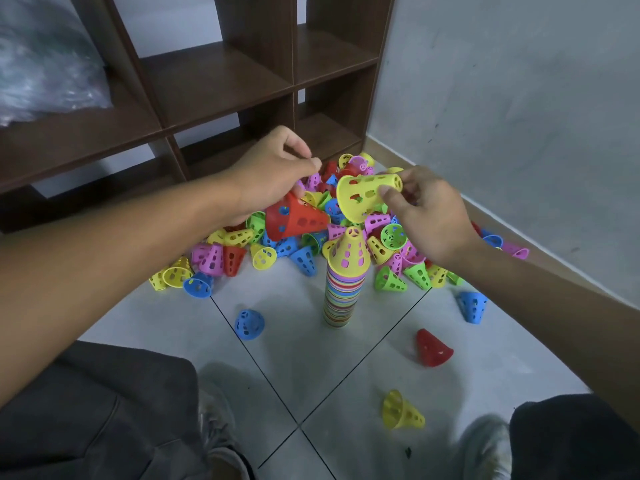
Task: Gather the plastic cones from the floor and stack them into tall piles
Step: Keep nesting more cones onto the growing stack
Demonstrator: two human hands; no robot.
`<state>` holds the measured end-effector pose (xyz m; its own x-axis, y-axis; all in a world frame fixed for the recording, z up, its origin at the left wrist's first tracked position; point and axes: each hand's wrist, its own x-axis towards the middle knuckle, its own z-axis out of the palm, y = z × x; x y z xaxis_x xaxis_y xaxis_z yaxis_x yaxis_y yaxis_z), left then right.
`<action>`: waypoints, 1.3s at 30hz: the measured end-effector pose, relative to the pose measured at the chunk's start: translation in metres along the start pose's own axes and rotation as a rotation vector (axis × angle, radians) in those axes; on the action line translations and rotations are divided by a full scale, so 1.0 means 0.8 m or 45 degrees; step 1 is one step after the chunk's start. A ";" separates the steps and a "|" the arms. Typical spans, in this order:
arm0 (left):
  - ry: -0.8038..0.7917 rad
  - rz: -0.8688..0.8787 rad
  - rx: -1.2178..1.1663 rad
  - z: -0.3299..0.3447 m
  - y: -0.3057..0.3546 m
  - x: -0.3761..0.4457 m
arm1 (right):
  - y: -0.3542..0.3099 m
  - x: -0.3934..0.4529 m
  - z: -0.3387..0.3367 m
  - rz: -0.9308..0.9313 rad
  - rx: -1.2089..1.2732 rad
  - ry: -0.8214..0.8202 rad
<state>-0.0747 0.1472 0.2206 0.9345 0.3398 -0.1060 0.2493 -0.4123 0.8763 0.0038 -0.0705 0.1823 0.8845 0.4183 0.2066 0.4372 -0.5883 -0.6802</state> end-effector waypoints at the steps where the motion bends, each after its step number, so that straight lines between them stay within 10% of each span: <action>1: 0.030 0.006 -0.009 -0.004 -0.001 0.001 | 0.002 -0.001 -0.003 0.005 -0.002 0.010; 15: 0.156 0.208 -0.396 0.002 0.026 -0.008 | 0.002 -0.007 0.010 -0.170 -0.205 -0.255; 26: 0.058 0.144 -0.586 0.019 0.032 -0.014 | -0.003 -0.004 -0.003 -0.226 0.267 -0.488; 39: 0.169 0.344 0.336 0.029 -0.023 -0.007 | 0.007 -0.006 -0.023 -0.342 -0.260 -0.411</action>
<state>-0.0784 0.1335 0.1942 0.9386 0.2888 0.1886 0.0721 -0.6989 0.7116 0.0053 -0.0885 0.1908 0.6535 0.7496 0.1051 0.6957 -0.5402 -0.4735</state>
